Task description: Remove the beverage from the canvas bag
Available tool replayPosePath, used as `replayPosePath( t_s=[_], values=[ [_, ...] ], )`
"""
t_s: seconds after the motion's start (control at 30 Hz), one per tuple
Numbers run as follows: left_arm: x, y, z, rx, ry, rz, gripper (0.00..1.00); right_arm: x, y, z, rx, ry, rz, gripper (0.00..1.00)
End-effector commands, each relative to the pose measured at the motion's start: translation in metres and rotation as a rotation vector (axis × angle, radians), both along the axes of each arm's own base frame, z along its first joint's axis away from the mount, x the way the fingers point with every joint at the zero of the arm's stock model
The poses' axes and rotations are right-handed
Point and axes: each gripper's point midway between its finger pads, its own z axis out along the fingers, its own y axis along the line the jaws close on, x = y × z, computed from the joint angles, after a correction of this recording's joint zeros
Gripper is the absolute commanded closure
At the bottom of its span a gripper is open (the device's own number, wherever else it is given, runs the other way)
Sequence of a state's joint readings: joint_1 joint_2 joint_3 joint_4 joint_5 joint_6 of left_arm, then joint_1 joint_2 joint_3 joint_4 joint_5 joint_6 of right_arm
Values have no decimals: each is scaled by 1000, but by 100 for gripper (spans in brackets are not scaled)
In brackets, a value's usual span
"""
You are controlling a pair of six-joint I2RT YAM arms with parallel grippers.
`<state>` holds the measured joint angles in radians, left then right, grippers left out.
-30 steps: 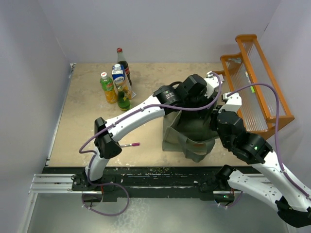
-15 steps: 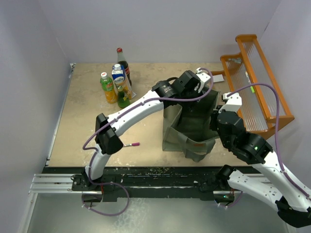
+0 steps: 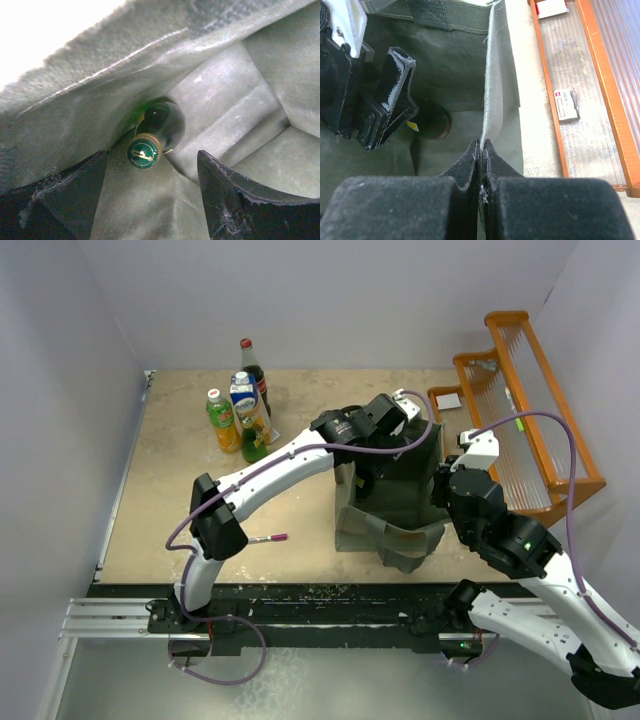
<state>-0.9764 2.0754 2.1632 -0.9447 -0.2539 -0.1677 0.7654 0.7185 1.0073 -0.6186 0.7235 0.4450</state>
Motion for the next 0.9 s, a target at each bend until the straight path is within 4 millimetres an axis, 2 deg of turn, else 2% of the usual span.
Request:
replayPosePath(
  t_s=[0.0, 0.17, 0.27, 0.4, 0.53, 0.87],
  values=[
    [16, 20, 31, -21, -83, 85, 21, 6, -5, 19, 36, -74, -44, 100],
    [25, 13, 20, -28, -82, 86, 19, 5, -6, 19, 37, -74, -46, 100],
    [27, 9, 8, -26, -56, 84, 22, 5, -6, 19, 36, -75, -46, 100],
    [25, 9, -9, 0, -29, 71, 28, 5, -7, 20, 35, -76, -49, 100],
    [23, 10, -18, 16, -15, 66, 29, 4, -8, 21, 36, -80, -53, 100],
    [15, 10, -35, 19, -2, 35, 25, 6, -8, 22, 30, -87, -54, 100]
  ],
)
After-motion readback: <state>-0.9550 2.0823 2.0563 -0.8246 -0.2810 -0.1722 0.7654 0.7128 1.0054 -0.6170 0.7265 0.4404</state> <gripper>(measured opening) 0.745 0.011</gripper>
